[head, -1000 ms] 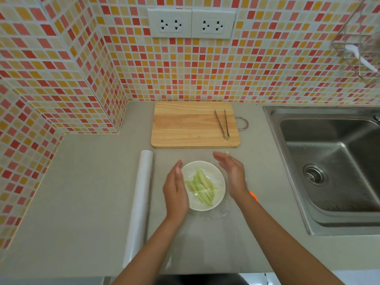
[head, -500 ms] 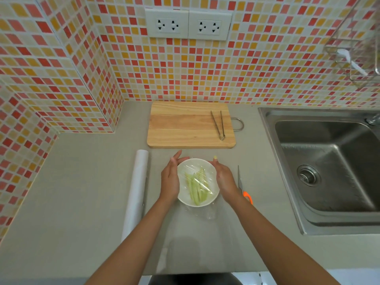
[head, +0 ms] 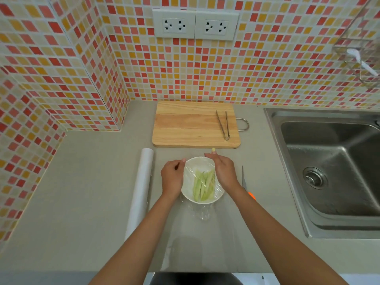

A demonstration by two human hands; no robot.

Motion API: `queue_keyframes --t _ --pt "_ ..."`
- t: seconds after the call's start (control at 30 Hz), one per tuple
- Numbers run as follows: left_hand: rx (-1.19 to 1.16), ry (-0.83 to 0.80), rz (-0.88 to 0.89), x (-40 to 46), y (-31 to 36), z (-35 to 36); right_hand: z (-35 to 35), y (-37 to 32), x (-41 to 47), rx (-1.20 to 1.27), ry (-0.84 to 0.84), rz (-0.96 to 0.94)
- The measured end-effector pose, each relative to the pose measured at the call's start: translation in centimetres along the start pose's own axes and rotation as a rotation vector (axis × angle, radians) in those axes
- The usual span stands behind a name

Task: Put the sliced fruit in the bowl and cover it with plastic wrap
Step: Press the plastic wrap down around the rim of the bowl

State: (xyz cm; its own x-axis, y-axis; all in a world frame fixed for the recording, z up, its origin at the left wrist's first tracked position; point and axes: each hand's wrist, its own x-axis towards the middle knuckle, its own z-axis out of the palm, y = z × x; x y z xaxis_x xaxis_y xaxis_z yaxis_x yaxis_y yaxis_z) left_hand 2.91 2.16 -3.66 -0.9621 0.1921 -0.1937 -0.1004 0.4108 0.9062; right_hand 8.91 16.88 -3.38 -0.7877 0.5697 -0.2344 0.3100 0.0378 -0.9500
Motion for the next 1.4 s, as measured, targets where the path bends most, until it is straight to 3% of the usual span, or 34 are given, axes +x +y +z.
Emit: queue_keyframes --t 0.23,0.37,0.53,0.67,0.9,1.4 --pt "-0.152 -0.025 -0.133 0.3 1.2 0.4 0.0 0.1 -0.1 0.012 -0.016 -0.001" --pt "-0.341 -0.061 -0.375 1.0 1.9 0.3 0.1 0.3 0.0 0.016 -0.014 -0.005" --pt "-0.316 -0.241 -0.571 2.4 3.1 -0.9 0.1 0.6 -0.2 0.01 -0.033 -0.015" --pt "-0.215 -0.335 -0.581 2.9 3.9 -1.2 0.2 0.5 -0.2 0.013 -0.024 -0.015" --pt "-0.088 -0.365 -0.488 3.2 3.5 -0.8 0.1 0.4 -0.4 -0.004 -0.025 -0.025" --pt "-0.198 -0.339 -0.544 3.3 3.1 -0.5 0.1 0.2 -0.9 -0.01 0.048 0.017"
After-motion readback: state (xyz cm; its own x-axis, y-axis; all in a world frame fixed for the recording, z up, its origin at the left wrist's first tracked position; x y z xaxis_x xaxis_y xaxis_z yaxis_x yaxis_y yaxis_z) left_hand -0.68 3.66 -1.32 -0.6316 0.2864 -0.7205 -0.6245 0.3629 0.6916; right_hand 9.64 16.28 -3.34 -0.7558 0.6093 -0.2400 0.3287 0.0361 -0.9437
